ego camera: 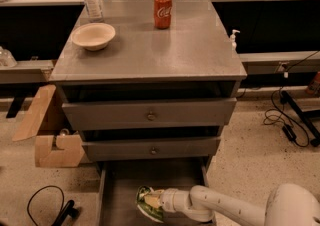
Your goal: Place green jalapeno chip bag into bottom drawer
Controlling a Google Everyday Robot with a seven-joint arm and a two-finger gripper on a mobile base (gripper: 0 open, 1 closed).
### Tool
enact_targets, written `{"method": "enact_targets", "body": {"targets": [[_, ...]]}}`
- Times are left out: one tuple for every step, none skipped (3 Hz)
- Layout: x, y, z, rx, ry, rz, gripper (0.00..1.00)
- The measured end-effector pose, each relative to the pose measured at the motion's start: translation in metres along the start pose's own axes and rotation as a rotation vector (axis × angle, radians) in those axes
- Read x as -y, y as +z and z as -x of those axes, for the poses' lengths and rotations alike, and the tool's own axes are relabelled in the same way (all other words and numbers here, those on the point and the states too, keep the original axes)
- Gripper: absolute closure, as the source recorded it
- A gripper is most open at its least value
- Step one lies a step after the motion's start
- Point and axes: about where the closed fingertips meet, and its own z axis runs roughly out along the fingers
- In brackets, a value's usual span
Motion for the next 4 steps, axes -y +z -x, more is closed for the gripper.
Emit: {"method": "enact_targets", "body": {"targets": [[0.0111, 0.0035, 0.0039, 0.004, 0.012, -0.007, 1.00], [0.0097, 0.0046, 0.0038, 0.003, 0.012, -0.004, 0.82], [0.0081, 0.0060, 0.0036, 0.003, 0.012, -0.001, 0.59], [0.0067, 0.0074, 0.0033, 0.002, 0.012, 0.002, 0.36]]}}
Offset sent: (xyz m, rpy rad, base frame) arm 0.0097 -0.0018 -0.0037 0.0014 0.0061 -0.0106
